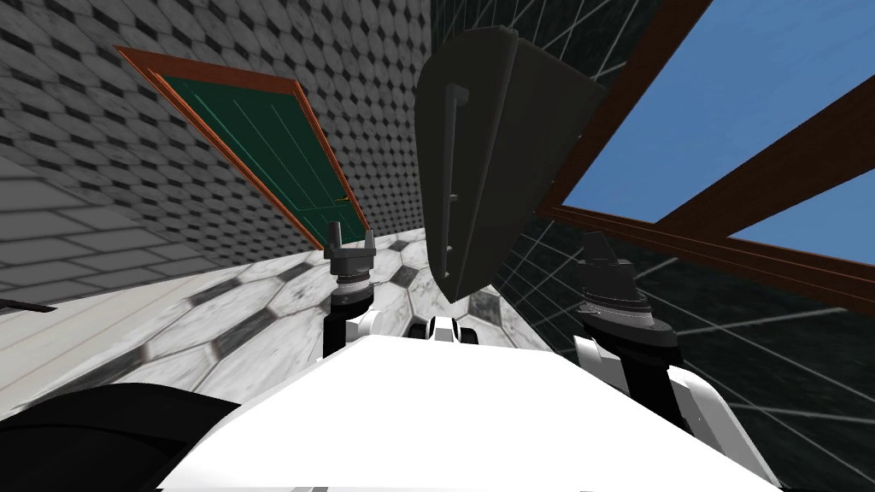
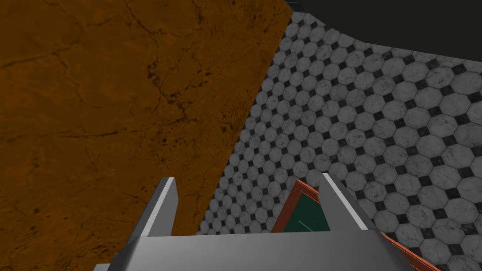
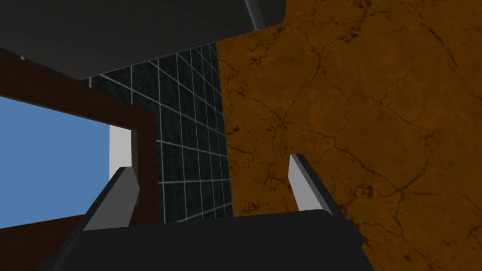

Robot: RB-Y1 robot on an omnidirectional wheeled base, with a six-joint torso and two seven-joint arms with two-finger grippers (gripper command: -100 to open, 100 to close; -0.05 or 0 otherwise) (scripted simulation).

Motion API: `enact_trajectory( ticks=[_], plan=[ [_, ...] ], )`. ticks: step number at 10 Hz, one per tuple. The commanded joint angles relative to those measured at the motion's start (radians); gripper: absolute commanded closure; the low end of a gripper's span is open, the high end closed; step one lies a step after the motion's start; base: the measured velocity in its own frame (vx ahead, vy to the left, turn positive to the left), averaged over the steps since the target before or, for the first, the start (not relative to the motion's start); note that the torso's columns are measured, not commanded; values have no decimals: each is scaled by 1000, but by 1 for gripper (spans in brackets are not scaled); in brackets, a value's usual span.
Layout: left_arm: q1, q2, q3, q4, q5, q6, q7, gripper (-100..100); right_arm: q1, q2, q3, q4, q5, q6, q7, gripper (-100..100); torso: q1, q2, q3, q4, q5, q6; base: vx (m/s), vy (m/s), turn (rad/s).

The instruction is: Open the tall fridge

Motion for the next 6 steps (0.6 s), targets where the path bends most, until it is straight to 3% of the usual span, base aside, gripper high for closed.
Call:
enact_trajectory(
  ticks=[1,2,3,4,6],
  plan=[
    [0,0,0,0,0,0,0,0,4,-7,-61,-8,56,-35,65,-100,2,0,0,0,0,0,-16,66,32],
    [0,0,0,0,0,0,0,0,8,-12,-99,-14,95,-56,102,-100,1,0,0,0,0,0,-21,73,78],
    [0,0,0,0,0,0,0,0,8,-12,-102,-14,95,-56,106,-100,2,0,0,0,0,0,-14,54,36],
    [0,0,0,0,0,0,0,0,11,-17,-144,-18,134,-77,147,-100,0,0,0,0,0,0,-8,57,79],
    [0,0,0,0,0,0,0,0,15,-23,-187,-23,174,-98,192,-100,3,-1,-1,0,1,0,5,86,80]
  ],
)
